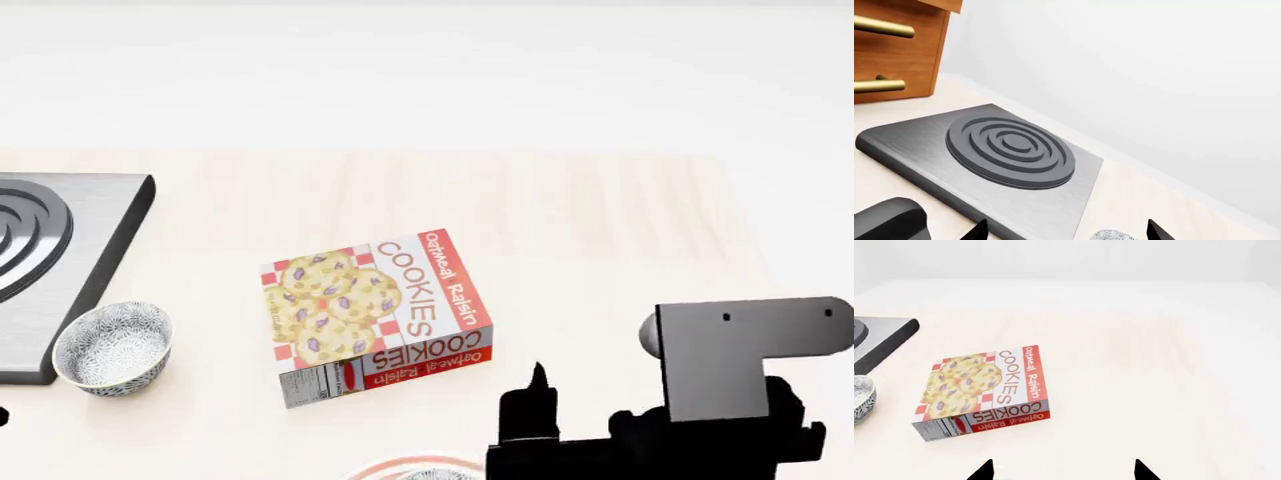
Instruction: Pick the akita bowl next to the plate and place it on the plate.
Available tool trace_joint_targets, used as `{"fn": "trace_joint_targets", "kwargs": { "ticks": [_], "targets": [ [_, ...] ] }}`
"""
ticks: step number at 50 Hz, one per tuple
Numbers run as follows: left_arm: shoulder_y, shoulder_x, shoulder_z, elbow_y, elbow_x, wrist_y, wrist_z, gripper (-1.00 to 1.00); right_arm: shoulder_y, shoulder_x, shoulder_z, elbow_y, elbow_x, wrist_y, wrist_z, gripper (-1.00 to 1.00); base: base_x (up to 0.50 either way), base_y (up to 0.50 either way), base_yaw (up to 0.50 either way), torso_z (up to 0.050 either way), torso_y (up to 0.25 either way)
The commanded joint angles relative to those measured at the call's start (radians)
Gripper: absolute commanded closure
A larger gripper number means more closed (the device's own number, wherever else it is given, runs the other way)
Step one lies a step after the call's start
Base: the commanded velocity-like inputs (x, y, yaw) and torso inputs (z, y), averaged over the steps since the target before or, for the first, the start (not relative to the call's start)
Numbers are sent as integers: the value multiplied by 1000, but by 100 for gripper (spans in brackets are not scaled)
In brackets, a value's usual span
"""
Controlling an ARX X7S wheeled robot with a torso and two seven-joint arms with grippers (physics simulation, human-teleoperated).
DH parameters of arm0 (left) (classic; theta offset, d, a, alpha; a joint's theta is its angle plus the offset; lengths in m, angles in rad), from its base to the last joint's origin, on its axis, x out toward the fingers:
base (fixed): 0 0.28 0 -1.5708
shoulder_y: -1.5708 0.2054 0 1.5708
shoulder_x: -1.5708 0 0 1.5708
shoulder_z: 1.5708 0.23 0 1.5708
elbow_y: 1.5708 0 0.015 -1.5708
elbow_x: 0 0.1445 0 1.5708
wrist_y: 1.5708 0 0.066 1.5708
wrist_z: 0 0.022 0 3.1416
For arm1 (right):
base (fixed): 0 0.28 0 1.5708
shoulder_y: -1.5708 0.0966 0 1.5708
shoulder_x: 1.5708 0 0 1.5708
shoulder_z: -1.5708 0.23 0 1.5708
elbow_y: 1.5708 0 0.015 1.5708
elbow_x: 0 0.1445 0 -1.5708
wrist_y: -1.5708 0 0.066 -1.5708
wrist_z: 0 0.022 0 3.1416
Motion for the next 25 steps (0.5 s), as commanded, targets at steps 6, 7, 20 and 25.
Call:
{"fn": "trace_joint_targets", "kwargs": {
  "ticks": [6,7,20,25],
  "targets": [
    [0,-1,4,-2,1,5,0,-100,-206,-10,-25,-117,-446,-271,-137,-100,0,0,0,0,0],
    [0,-2,4,0,0,4,-2,-100,-225,-16,-13,-117,-458,-296,-139,-100,0,0,0,0,0],
    [5,-4,6,8,1,5,-7,-100,-446,-18,14,-145,-701,-540,-184,-100,0,0,0,0,0],
    [8,7,10,-28,16,38,16,-100,-473,-33,-5,-130,-784,-594,-172,-100,0,0,0,0,0]
  ]
}}
